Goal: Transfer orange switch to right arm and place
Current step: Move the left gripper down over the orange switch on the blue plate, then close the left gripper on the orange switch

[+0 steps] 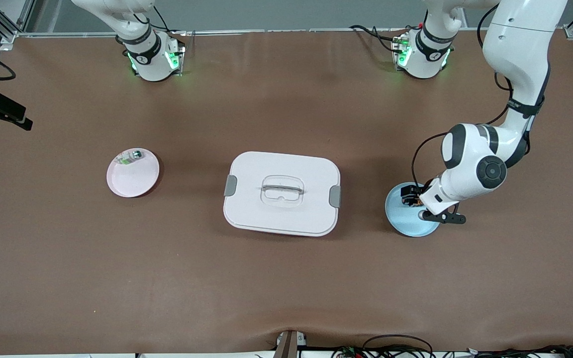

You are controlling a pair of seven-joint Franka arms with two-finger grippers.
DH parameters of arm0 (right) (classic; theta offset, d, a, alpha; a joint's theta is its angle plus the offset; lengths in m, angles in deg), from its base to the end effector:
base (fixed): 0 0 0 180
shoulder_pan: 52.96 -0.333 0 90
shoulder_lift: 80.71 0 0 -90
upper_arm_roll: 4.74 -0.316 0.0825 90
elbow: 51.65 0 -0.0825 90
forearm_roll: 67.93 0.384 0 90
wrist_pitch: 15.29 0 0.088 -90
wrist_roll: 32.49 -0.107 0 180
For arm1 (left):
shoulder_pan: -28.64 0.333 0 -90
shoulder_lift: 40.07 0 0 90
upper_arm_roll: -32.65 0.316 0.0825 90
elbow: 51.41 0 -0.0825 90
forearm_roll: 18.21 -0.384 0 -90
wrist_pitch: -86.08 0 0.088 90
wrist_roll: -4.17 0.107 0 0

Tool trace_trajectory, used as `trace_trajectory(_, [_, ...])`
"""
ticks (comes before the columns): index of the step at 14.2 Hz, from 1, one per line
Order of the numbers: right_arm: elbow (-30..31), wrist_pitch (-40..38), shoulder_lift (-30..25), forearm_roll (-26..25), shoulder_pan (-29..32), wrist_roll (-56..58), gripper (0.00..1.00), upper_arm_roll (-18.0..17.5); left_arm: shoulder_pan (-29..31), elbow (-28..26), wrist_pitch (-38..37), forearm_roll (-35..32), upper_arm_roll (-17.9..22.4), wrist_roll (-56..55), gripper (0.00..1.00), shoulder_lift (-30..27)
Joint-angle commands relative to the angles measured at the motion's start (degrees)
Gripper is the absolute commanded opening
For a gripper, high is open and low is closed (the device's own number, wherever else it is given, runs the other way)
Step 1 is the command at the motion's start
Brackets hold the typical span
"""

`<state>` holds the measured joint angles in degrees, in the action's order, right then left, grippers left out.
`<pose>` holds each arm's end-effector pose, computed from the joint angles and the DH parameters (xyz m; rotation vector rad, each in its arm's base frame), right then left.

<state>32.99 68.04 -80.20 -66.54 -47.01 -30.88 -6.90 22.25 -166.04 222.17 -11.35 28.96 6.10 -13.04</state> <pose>0.5445 -0.0333 0.6532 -3.1148 0.0555 0.0476 0.5881 -0.1052 0.2126 3.0314 -0.1724 -0.1591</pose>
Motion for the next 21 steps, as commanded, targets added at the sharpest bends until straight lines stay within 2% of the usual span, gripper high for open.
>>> trace_trajectory(1, [0.5, 0.1, -0.9, -0.4, -0.1, -0.1, 1.0, 0.0, -0.4, -1.7, 2.9, 1.1, 0.0, 0.6, 1.0, 0.5])
trace_trajectory(8, [0.5, 0.0, -0.9, -0.4, -0.1, -0.1, 1.0, 0.0, -1.2, -3.0, 4.6, 0.9, 0.1, 0.5, 1.0, 1.3])
trace_trajectory(11, [0.5, 0.0, -0.9, -0.4, -0.1, -0.1, 1.0, 0.0, -1.2, -3.0, 8.1, 0.6, 0.1, 0.7, 1.0, 2.7])
trace_trajectory(18, [0.5, 0.0, -0.9, -0.4, -0.1, -0.1, 1.0, 0.0, -1.2, -3.1, 8.1, 0.5, 0.2, 1.1, 1.0, 2.8])
trace_trajectory(19, [0.5, -0.1, -0.9, -0.4, -0.1, -0.1, 1.0, 0.0, -1.2, -3.1, 8.1, 0.5, 0.2, 1.1, 0.93, 2.8])
trace_trajectory(21, [0.5, 0.0, -0.9, -0.4, 0.0, -0.1, 1.0, 0.0, -1.2, -3.1, 8.1, 0.5, 0.2, 1.1, 0.73, 2.8])
